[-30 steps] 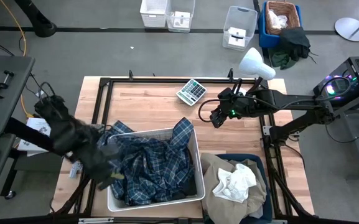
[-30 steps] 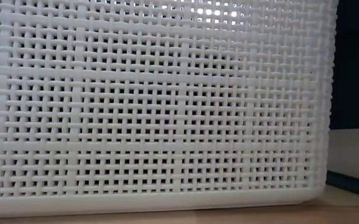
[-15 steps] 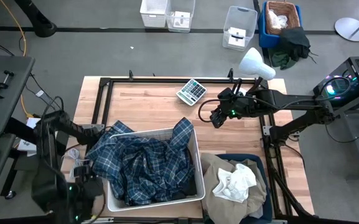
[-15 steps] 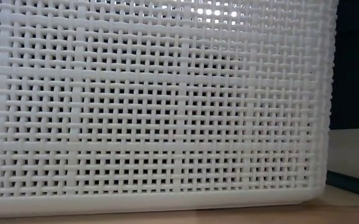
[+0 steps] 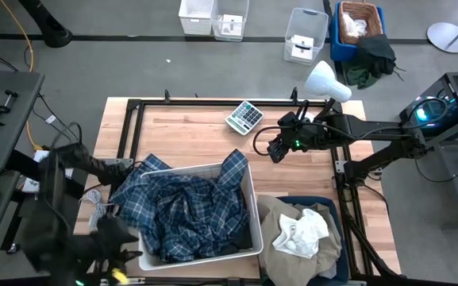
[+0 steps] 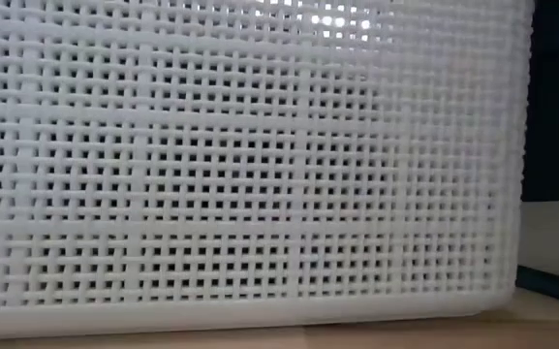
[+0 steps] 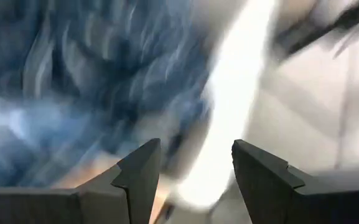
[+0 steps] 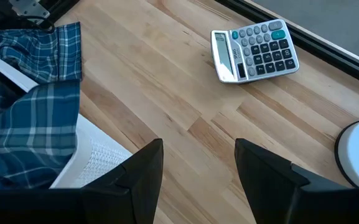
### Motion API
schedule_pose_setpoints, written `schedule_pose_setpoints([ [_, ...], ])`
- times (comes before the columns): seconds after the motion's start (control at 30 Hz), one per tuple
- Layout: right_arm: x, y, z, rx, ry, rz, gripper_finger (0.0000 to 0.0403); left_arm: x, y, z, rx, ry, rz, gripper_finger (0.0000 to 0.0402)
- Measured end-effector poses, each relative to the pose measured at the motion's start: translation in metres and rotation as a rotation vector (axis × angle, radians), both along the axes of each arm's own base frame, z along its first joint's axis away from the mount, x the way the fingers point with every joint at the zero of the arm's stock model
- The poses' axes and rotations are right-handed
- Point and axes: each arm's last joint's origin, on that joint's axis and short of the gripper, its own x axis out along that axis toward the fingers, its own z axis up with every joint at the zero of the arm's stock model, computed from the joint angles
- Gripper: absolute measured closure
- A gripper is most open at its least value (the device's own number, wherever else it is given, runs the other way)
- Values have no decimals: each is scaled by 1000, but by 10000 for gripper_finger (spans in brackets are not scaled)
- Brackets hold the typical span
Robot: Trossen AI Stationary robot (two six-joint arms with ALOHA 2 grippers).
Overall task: Sort clothes
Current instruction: Put the blue patterned shirt into the white bin
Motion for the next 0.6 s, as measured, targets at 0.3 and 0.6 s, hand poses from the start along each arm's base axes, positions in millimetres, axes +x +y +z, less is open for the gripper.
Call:
schedule_pose_setpoints([
  [0.3,0,0,0,9,-10,-12,208,11,71,3,-18,288,-110,235],
  [0.6,0,0,0,9,-10,-12,208,14,109,-18,-92,595,-341,265],
])
